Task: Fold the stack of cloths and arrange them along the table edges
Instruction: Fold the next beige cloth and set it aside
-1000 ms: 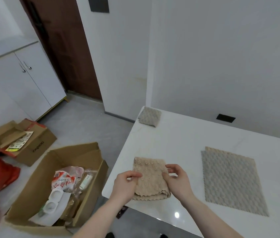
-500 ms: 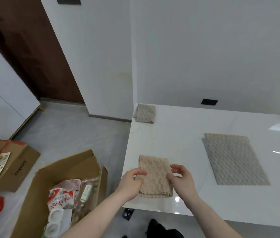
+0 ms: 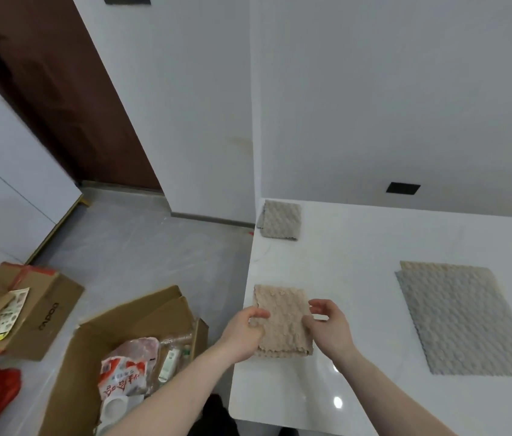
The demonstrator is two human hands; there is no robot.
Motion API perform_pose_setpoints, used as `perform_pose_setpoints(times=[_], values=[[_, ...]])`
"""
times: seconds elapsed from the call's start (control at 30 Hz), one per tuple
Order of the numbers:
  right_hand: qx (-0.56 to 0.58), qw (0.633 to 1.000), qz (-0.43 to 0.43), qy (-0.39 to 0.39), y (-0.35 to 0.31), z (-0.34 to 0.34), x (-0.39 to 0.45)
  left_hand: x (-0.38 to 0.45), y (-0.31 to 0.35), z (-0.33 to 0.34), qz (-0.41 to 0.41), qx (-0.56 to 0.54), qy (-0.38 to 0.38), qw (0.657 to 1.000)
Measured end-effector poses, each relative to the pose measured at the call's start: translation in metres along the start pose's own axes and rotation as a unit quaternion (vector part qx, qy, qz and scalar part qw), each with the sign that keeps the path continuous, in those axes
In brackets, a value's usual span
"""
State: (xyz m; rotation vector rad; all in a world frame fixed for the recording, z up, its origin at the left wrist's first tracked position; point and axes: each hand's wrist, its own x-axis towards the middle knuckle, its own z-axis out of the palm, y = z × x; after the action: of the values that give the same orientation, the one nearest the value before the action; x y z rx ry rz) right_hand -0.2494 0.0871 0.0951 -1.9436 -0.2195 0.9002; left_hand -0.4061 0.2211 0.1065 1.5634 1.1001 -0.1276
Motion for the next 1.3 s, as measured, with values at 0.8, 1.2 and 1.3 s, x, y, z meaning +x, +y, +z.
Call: perform_pose_setpoints(times=[0.8, 1.2, 1.3], values=[[-0.12, 0.982, 0.032, 0.146, -0.037, 0.101, 0.168, 0.222, 0.024, -0.065, 0.059, 0.168, -0.164, 0.97], [-0.368, 0.928, 0.034, -0.056, -0.002, 0.11, 0.164, 0.207, 0.001, -0.066, 0.163, 0.412, -0.225, 0.868], [-0.348, 0.935, 0.027, -0.066, -0.008, 0.102, 0.168, 0.205, 0.001, -0.065, 0.171, 0.417, -0.215, 0.866]])
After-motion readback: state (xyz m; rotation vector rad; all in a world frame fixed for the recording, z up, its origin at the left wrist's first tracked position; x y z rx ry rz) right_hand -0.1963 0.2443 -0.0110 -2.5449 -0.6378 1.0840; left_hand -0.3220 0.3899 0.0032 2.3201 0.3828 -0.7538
